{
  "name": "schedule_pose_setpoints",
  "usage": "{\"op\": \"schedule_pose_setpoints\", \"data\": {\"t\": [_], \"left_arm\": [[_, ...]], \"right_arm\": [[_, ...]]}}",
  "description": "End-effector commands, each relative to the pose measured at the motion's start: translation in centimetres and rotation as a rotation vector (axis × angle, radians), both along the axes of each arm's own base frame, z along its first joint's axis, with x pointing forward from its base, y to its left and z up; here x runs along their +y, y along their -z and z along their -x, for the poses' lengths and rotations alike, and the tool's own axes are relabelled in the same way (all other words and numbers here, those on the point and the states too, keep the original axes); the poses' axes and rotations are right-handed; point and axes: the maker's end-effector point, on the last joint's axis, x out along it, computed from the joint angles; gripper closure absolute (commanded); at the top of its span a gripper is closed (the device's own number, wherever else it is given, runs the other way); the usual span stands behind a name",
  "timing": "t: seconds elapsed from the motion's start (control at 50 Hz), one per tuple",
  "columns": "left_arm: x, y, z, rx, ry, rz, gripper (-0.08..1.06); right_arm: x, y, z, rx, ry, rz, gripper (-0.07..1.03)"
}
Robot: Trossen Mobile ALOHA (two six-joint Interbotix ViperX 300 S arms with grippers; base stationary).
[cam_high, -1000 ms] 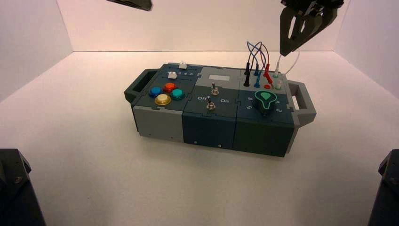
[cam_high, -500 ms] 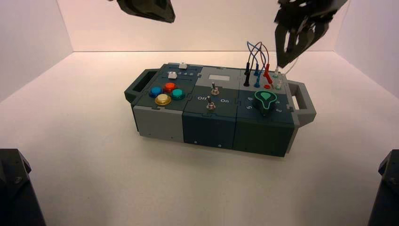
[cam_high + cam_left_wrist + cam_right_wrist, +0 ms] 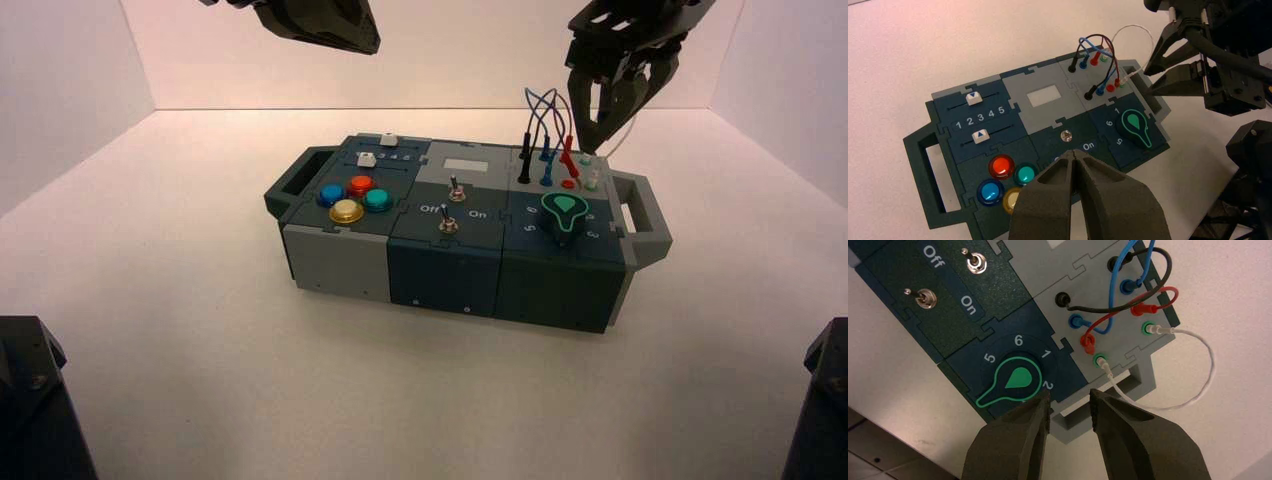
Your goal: Insert the red wire.
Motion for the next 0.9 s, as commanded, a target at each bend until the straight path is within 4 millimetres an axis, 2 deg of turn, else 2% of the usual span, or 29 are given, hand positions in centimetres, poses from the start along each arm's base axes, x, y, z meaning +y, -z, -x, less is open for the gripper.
{"op": "schedule_pose_setpoints", "data": {"t": [0.02, 0.44, 0.9], "left_arm": [[-0.3, -0.7, -0.1, -0.013, 0.002, 0.017, 1.01], [0.0, -0.3, 0.1, -0.013, 0.007, 0.007, 1.01], [-0.1, -0.5, 0.1, -0.025, 0.013, 0.006, 1.01]], "right_arm": [[0.6, -1.0, -1.4, 0.002, -0.015, 0.028, 0.53], [1.1, 0.7, -2.8, 0.060, -0.022, 0.085, 0.53], [1.6, 1.2, -3.9, 0.077, -0.029, 0.116, 0.52]]}}
